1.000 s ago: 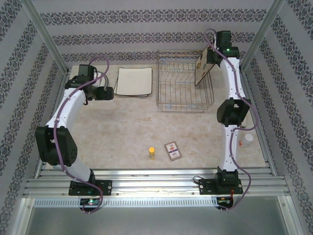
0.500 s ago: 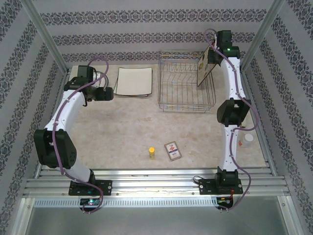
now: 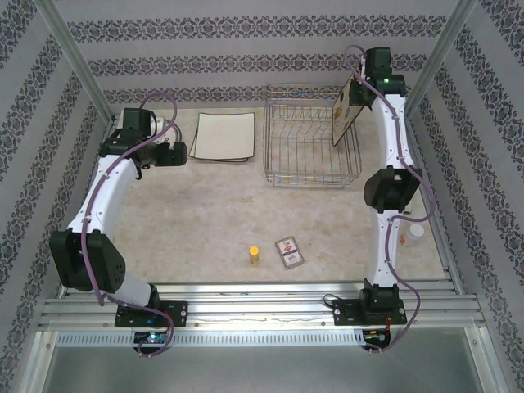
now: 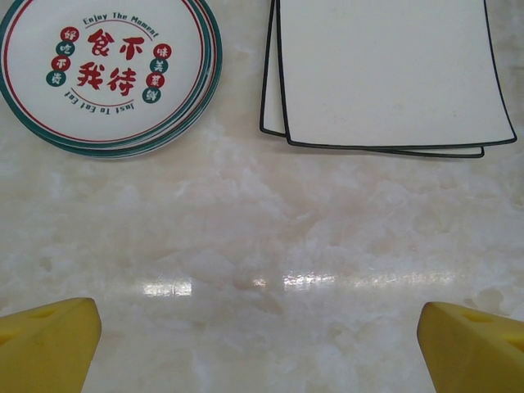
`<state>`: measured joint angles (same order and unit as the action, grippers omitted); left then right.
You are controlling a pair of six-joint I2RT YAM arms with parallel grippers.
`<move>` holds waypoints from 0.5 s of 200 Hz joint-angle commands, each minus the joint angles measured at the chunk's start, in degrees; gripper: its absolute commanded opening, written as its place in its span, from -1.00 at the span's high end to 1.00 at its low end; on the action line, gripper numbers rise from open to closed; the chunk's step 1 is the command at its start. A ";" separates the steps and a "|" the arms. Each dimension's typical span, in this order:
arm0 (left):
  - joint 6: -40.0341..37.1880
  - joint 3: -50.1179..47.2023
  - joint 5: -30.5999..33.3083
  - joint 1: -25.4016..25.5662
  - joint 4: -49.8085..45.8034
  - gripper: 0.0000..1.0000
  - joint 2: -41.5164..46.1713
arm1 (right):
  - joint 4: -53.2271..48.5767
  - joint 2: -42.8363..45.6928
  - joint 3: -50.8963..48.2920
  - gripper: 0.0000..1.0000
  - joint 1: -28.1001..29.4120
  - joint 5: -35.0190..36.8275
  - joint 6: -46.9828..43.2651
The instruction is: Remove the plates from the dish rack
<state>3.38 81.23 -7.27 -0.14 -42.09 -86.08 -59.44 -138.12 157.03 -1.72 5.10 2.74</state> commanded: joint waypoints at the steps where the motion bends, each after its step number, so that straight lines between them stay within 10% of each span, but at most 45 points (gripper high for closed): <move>1: -0.83 1.34 -0.11 -0.69 -2.12 -0.99 1.87 | 6.33 10.57 4.34 1.00 0.40 2.28 -0.40; 100: 0.49 0.34 -3.60 -0.56 -2.67 -0.99 3.42 | 2.51 24.39 -1.99 1.00 5.67 0.63 -0.93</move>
<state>3.44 81.23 -9.41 -0.14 -42.81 -83.72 -62.89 -121.32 156.05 0.93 8.58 0.86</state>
